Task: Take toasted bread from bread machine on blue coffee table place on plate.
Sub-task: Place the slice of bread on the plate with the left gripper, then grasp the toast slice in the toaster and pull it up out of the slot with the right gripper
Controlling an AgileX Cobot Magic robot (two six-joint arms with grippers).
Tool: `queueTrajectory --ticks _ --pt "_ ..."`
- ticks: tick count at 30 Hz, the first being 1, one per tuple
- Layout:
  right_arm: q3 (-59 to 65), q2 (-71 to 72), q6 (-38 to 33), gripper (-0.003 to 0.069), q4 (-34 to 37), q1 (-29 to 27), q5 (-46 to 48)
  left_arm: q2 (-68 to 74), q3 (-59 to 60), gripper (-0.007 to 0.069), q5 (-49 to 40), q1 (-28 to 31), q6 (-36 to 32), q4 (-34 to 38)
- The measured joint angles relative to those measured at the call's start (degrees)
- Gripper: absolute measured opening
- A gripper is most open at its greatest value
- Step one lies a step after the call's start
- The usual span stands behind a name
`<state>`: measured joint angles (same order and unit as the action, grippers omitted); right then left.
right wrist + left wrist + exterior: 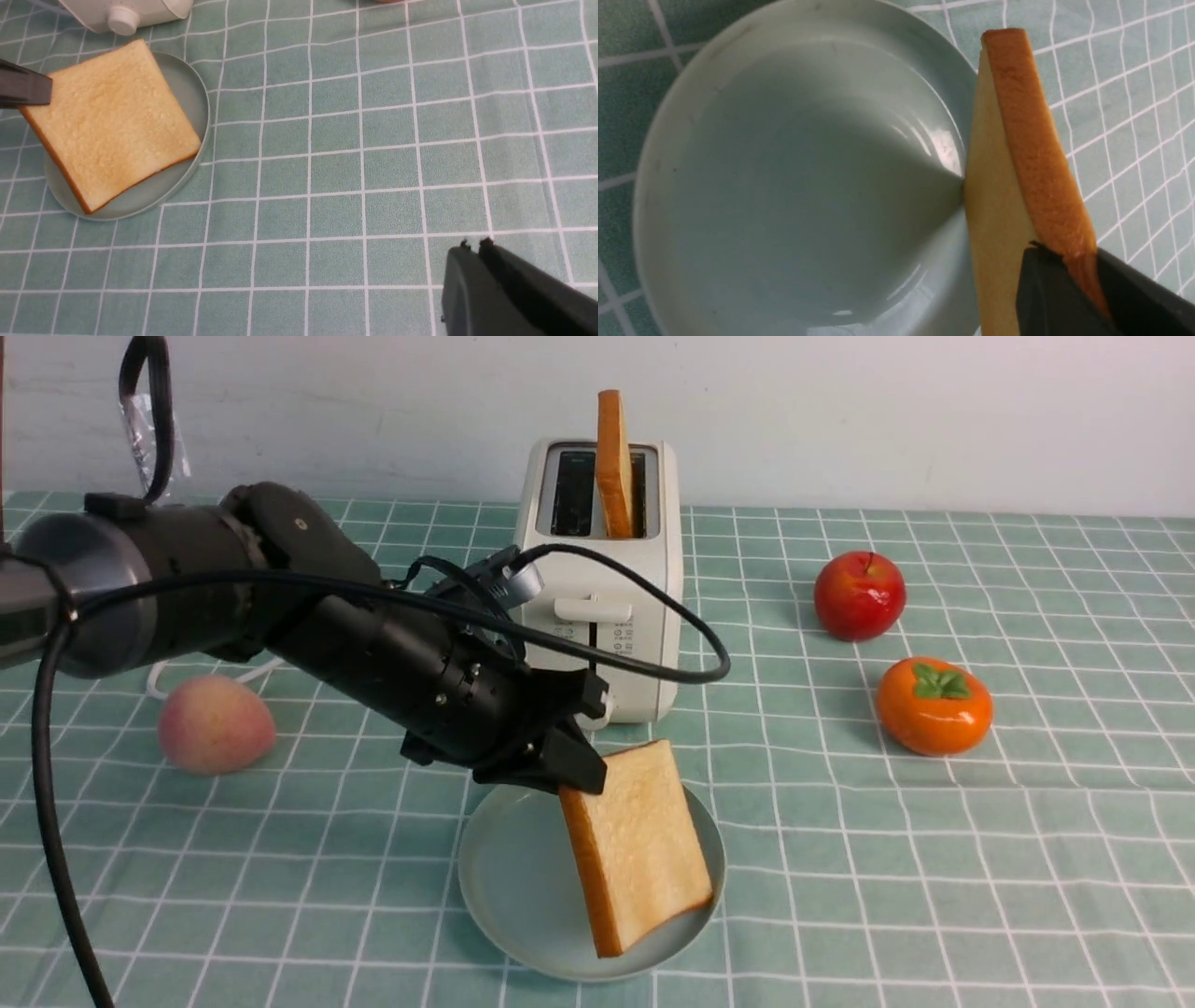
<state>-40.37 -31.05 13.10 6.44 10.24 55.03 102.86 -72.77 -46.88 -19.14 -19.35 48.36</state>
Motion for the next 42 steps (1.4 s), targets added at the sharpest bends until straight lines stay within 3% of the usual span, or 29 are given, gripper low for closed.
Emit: queueTrajectory --ticks 5,11,15,18,20,21,23,25,33,42 --pt "0.00 0.00 0.00 0.0032 0.00 0.00 0.00 0.00 0.00 0.0065 0.68 0.00 0.96 -5.04" --pt "-0.13 -0.72 -1.03 0.0034 1.36 0.00 -6.11 0.00 -1.84 0.0303 -2.71 0.00 7.82 -16.58" --pt "-2.28 -5.60 -1.91 0.0039 4.97 0.00 -7.49 0.00 -6.89 0.0383 -8.92 0.00 15.99 -23.56" --pt "-4.89 -11.15 -3.83 0.0045 7.91 0.07 -7.82 0.00 -10.77 0.0368 -13.52 0.00 21.60 -28.69" --pt "-8.91 -17.85 -7.50 0.0050 11.23 0.36 -8.72 -0.73 -13.15 0.0262 -18.02 0.00 26.38 -35.15" --pt "-8.91 -18.39 -8.06 0.0050 11.54 0.41 -8.95 -0.85 -13.24 0.0251 -18.27 0.00 26.38 -35.15" --pt "-13.75 -25.84 -11.64 0.0059 15.44 1.43 -10.58 -3.71 -12.71 0.0060 -20.08 0.00 28.24 -40.40" --pt "-17.52 -30.75 -13.94 0.0068 17.60 2.84 -11.63 -6.49 -11.60 -0.0015 -19.91 0.00 28.41 -42.02" --pt "-36.65 -49.80 -17.47 0.0181 18.38 10.13 -15.05 -18.47 0.52 -0.0014 -15.68 0.00 28.72 -43.02" --pt "-67.27 -75.67 -18.94 0.0461 14.95 13.45 -15.41 -39.53 22.16 -0.0014 -5.84 0.00 28.90 -41.96"
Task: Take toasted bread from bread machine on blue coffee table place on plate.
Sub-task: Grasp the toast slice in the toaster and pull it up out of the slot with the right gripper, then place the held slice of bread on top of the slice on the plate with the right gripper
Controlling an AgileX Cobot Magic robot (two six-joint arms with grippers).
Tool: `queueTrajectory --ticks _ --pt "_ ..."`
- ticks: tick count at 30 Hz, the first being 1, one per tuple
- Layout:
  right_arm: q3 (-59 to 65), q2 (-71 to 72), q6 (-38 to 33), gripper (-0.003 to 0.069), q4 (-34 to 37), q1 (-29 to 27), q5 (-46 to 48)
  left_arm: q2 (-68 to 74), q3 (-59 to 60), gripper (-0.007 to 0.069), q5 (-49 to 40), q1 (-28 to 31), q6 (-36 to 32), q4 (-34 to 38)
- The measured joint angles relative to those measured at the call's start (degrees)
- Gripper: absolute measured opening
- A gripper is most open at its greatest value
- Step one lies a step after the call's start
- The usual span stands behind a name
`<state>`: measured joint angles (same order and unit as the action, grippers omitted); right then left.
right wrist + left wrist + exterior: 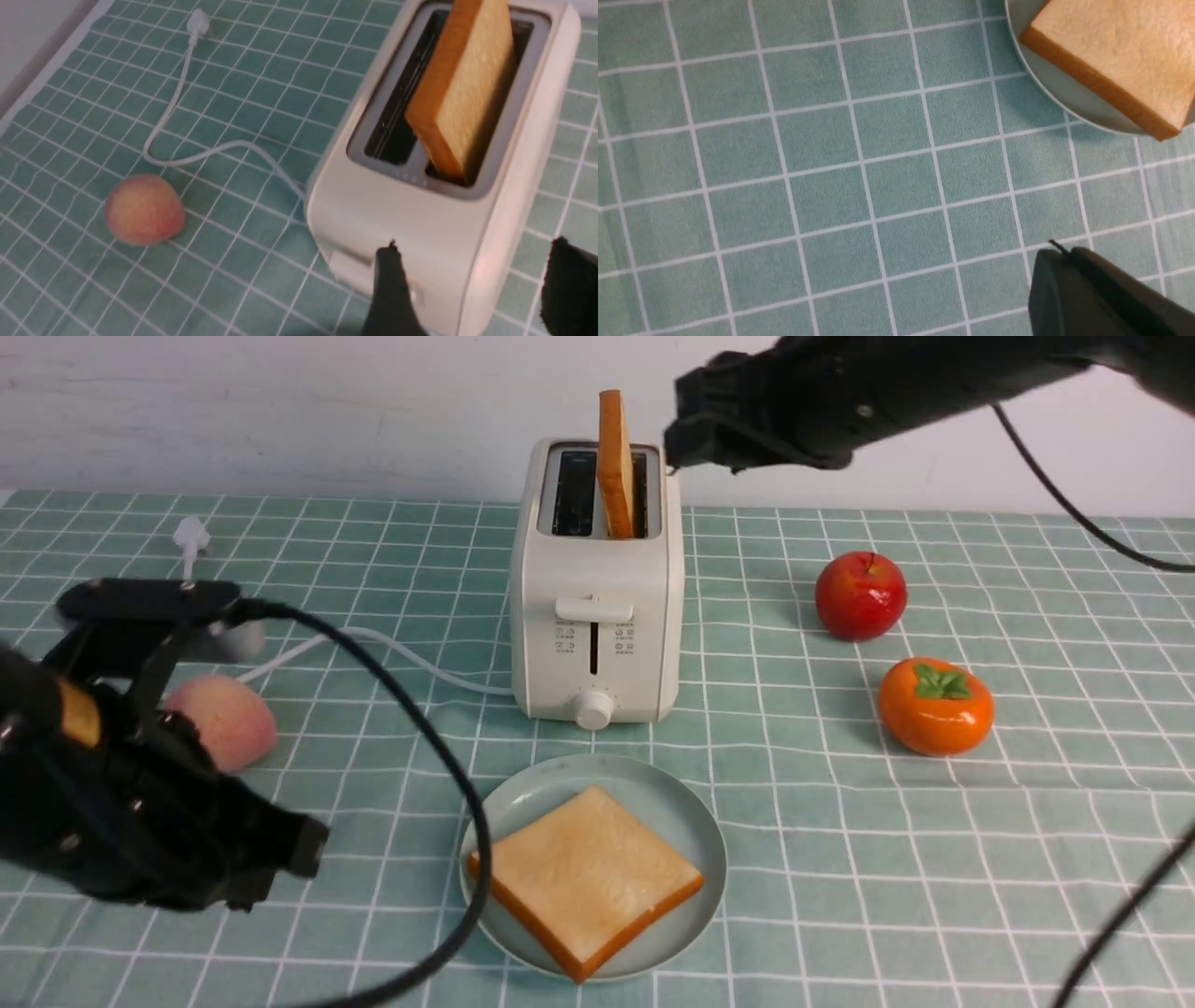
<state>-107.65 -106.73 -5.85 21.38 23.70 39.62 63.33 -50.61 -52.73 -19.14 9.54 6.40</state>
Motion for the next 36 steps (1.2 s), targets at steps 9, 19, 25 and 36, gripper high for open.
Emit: queueTrajectory --ticks 9,19,25,36 --pt "-18.04 -18.97 -0.47 0.0551 0.00 0.00 -0.62 -10.76 5.46 -0.0014 -0.26 0.00 5.74 -3.93" --pt "-21.87 -22.97 -0.65 0.0122 -3.55 0.00 -0.14 -12.45 5.51 -0.0014 -1.53 0.00 12.64 -10.96" --pt "-21.87 -14.03 -0.65 0.0096 -9.06 -0.31 5.91 -12.45 5.52 -0.0014 -1.53 0.00 12.65 -11.37" --pt "-20.42 6.70 -5.98 0.0096 -2.44 -13.45 32.04 -12.45 5.52 -0.0014 2.74 0.00 12.04 -12.88"
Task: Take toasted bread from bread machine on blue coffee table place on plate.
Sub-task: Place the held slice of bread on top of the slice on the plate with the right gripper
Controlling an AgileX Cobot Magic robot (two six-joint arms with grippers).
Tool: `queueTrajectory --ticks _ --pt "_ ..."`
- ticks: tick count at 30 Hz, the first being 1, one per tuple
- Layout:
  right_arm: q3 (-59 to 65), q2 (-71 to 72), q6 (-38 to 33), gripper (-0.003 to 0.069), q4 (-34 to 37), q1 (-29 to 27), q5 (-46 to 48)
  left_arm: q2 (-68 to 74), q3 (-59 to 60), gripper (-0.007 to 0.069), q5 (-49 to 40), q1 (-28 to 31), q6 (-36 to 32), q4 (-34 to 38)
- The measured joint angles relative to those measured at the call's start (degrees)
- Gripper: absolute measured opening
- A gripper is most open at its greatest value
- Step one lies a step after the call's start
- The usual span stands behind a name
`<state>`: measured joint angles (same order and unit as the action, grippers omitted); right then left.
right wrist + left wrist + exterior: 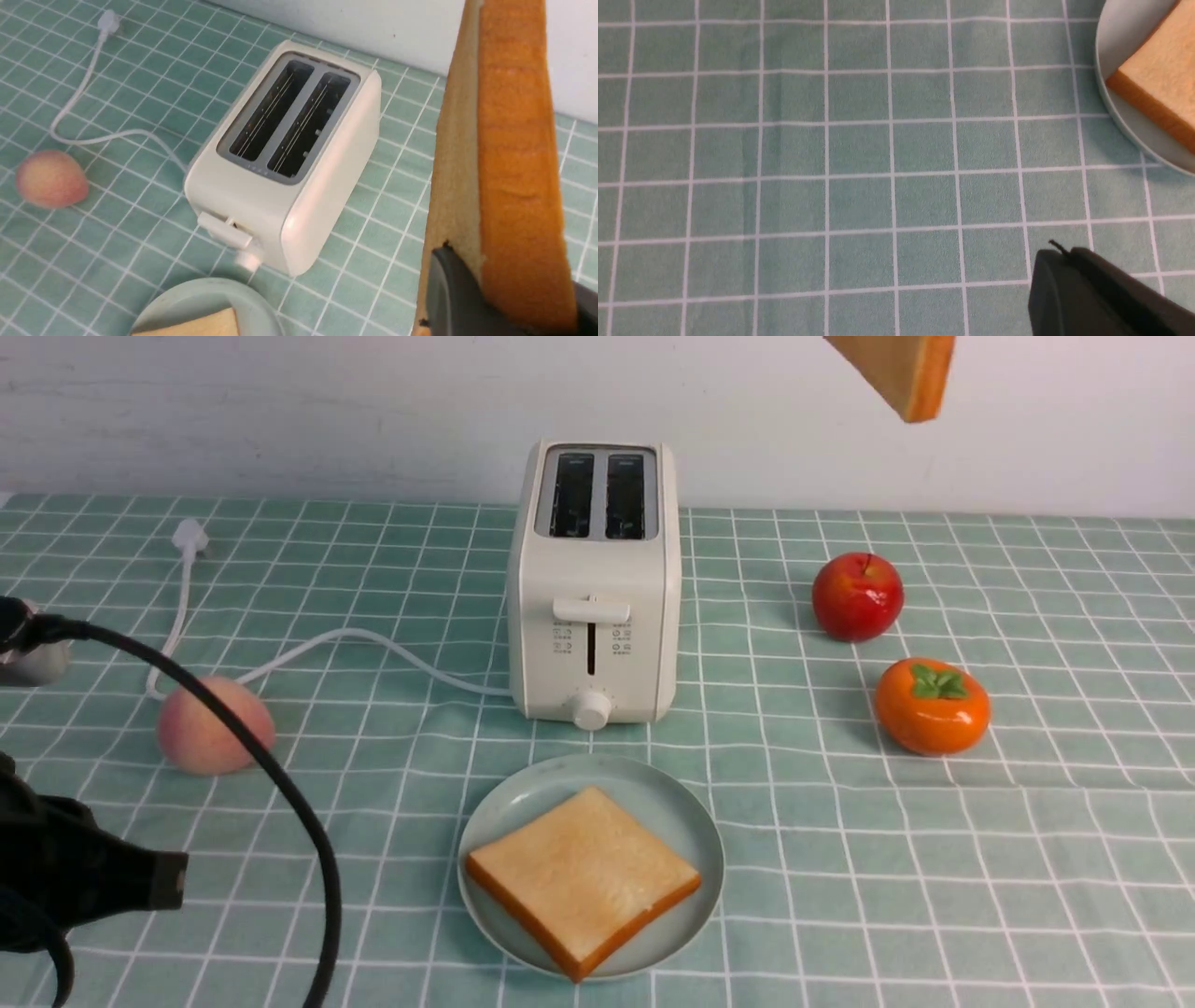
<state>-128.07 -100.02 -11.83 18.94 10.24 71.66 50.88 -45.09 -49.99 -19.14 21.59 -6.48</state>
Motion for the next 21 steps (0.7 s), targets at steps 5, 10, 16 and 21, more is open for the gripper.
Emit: queueTrajectory --ticks 5,10,16,21 --pt "16.79 2.24 -0.67 0.0096 12.89 -5.24 0.27 0.00 0.05 -0.0014 2.71 0.00 -0.07 -0.06" --pt "32.78 1.32 -7.47 0.0096 23.42 -4.52 -0.18 0.00 0.05 -0.0014 3.00 0.00 -0.07 -0.12" --pt "46.17 -4.67 -20.20 0.0096 39.96 -0.45 -1.53 0.00 0.05 -0.0014 4.52 0.00 -0.07 -0.12" --pt "47.60 -11.02 -22.36 0.0096 43.89 4.37 -3.70 0.00 0.05 -0.0014 4.64 0.00 -0.13 -0.12"
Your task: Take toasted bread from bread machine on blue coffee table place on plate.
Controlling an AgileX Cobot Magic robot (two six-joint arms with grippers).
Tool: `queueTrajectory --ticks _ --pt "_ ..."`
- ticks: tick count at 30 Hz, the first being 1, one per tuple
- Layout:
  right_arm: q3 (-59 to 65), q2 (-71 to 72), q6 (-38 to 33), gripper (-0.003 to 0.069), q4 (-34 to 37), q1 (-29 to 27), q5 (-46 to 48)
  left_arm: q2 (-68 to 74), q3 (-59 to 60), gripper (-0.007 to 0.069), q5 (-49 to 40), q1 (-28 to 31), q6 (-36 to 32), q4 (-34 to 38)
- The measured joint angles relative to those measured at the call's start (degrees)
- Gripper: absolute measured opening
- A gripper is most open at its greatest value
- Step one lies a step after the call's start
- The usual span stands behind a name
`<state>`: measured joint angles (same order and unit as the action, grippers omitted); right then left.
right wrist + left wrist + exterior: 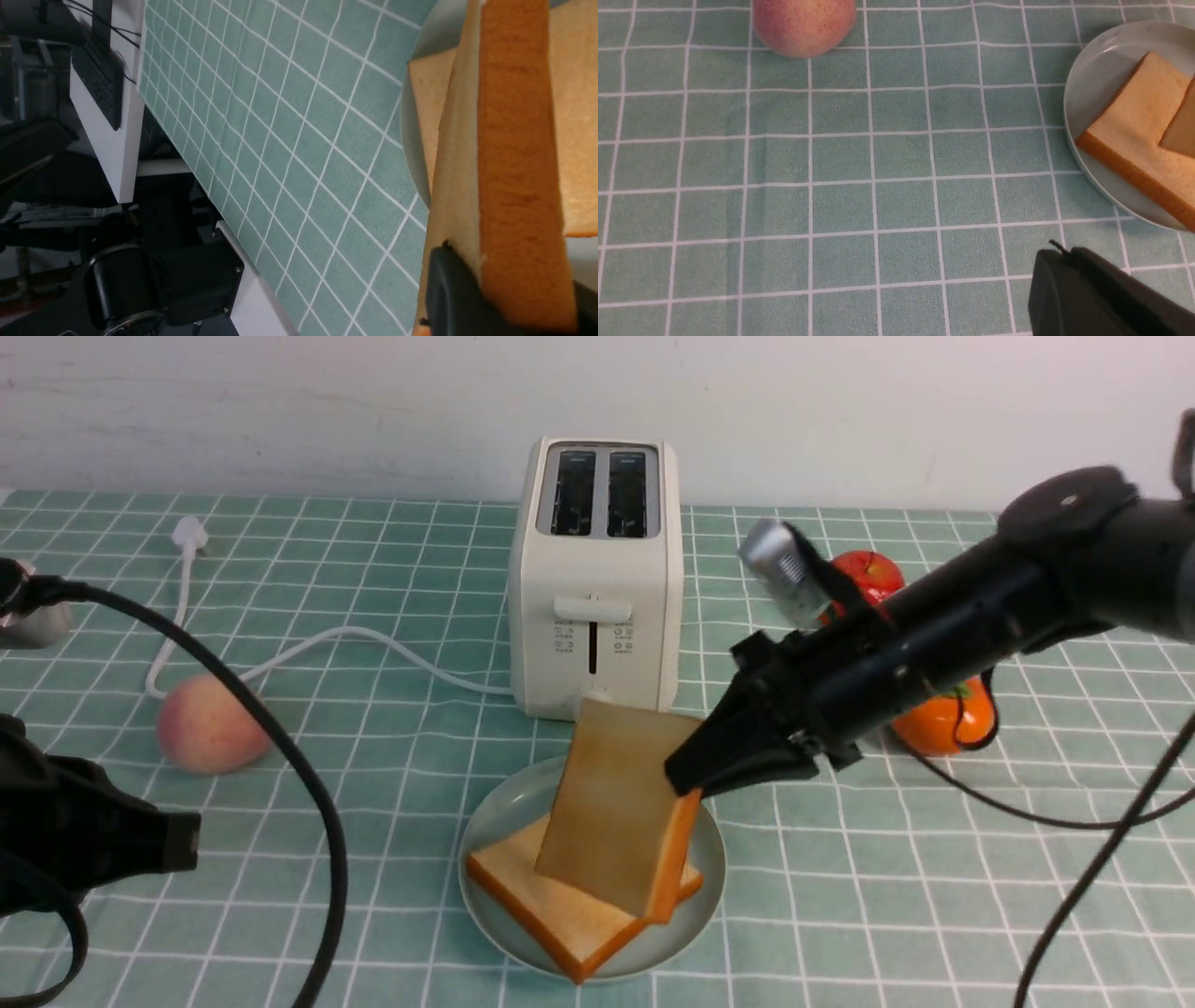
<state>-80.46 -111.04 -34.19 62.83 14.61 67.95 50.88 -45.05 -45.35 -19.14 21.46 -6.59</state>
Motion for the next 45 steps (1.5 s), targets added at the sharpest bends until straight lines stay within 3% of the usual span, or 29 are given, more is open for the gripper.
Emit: queueTrajectory --ticks 2,5,8,9,10,14,17,23,26,27,28,29,34,41,44,45 --pt "0.00 -0.82 0.00 0.0103 0.26 0.65 -0.80 0.00 0.00 -0.0014 0.00 0.00 0.00 0.04" --pt "0.00 -2.10 0.00 0.0169 0.88 1.58 -3.00 0.00 0.00 -0.0014 0.00 0.00 0.00 0.18" --pt "-0.08 -2.52 1.51 0.0315 0.19 1.53 -3.81 0.00 0.00 -0.0014 0.00 0.00 -0.04 0.48" --pt "-0.08 -2.57 1.62 0.0332 -0.01 1.45 -3.62 0.00 0.00 -0.0014 0.00 0.00 -0.04 0.53" --pt "-0.82 -2.69 2.16 0.0413 -1.16 0.92 -1.64 0.00 0.00 -0.0014 0.00 0.00 -0.04 0.53" --pt "-3.91 -2.71 2.39 0.0503 -2.97 -0.95 0.26 0.00 0.00 -0.0014 0.00 0.00 -0.04 0.58" --pt "-5.68 -1.88 4.69 0.0512 -5.80 -2.11 0.33 0.00 0.00 -0.0014 0.00 0.00 -0.04 0.58" --pt "-8.98 6.37 17.81 0.0388 -25.44 -3.23 1.17 0.00 0.00 -0.0014 -0.44 0.00 -0.04 0.64" --pt "-9.04 9.80 19.79 0.0325 -30.01 -3.23 1.77 0.00 0.00 -0.0014 -0.55 0.00 -0.04 0.64" --pt "-9.04 12.91 21.17 0.0253 -32.93 -3.23 2.04 0.00 0.00 -0.0014 -0.77 0.00 -0.04 0.69" --pt "-9.04 13.74 21.17 0.0244 -33.20 -3.23 2.04 0.00 0.00 -0.0014 -0.77 0.00 -0.04 0.69" --pt "-9.04 17.44 22.36 0.0165 -35.10 -3.23 2.09 0.00 0.00 -0.0014 -0.97 0.00 -0.04 0.76" --pt "-9.04 32.02 25.04 -0.0008 -39.76 -3.23 2.90 0.00 0.00 -0.0014 -1.26 0.00 -0.04 0.82" --pt "-2.41 54.77 27.55 -0.0011 -48.80 -3.23 -0.92 0.00 0.00 -0.0014 -0.61 0.00 -0.04 1.73" --pt "7.47 67.89 27.73 -0.0008 -52.18 -3.29 -10.94 0.00 0.00 -0.0014 0.47 0.00 -0.04 2.88" --pt "16.05 77.32 28.63 -0.0006 -53.07 -3.41 -18.76 0.00 0.00 -0.0014 1.03 0.00 -0.04 3.18"
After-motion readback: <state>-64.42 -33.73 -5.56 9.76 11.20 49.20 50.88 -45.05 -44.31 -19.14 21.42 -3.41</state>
